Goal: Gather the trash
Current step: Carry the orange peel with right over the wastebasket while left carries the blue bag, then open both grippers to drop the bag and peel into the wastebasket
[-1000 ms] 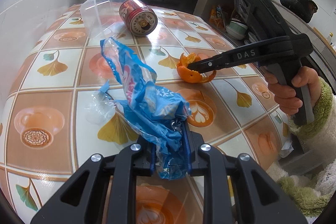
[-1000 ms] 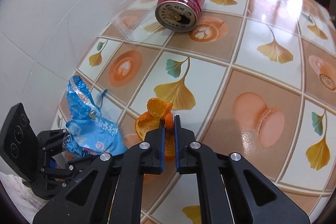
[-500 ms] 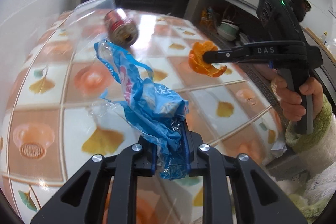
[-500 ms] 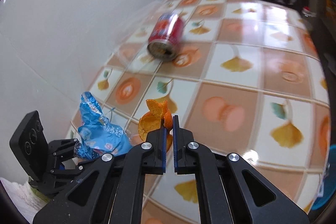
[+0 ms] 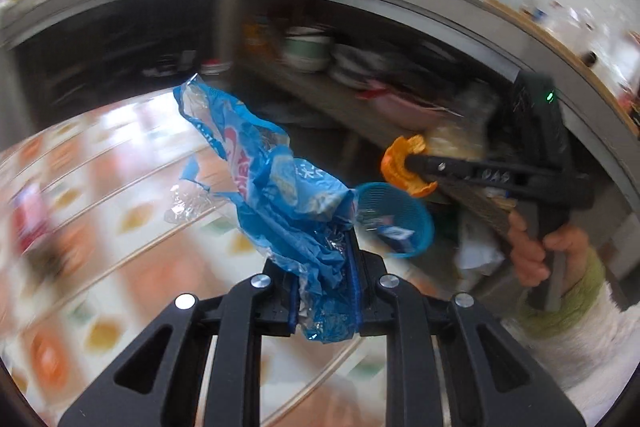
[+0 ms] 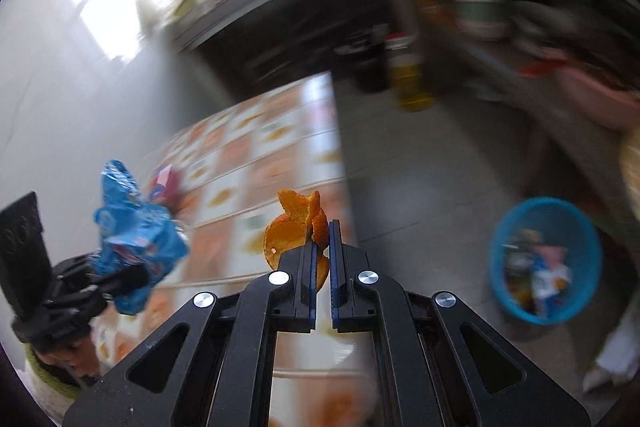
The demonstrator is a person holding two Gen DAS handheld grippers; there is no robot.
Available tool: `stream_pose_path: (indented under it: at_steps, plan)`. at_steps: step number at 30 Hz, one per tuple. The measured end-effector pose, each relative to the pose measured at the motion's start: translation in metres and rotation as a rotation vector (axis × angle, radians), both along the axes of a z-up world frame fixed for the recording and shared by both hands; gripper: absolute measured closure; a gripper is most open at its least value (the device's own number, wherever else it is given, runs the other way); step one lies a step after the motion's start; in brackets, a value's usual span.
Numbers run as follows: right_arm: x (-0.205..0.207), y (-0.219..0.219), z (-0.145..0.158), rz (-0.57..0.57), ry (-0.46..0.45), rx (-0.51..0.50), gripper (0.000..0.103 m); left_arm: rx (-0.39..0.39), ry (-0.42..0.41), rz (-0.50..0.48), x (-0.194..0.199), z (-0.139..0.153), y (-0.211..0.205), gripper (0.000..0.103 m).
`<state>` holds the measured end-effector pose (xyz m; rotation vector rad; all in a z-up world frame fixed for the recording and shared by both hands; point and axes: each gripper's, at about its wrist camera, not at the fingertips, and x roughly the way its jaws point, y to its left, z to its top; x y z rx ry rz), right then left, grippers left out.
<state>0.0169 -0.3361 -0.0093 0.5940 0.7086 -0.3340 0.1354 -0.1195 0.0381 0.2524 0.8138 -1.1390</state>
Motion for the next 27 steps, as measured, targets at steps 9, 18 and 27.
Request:
stream_pose_path:
  at_steps: [9, 18, 27]
  plan:
    - [-0.104, -0.107, -0.079, -0.375, 0.182, 0.061, 0.099, 0.211, 0.243, -0.265, -0.008, -0.063, -0.211, 0.085]
    - [-0.122, -0.164, -0.174, -0.508, 0.315, 0.186, 0.099, 0.420, 0.402, -0.326, -0.013, -0.175, -0.377, 0.085]
    - [-0.097, -0.212, -0.236, -0.538, 0.356, 0.248, 0.088, 0.517, 0.414, -0.260, -0.015, -0.261, -0.462, 0.050]
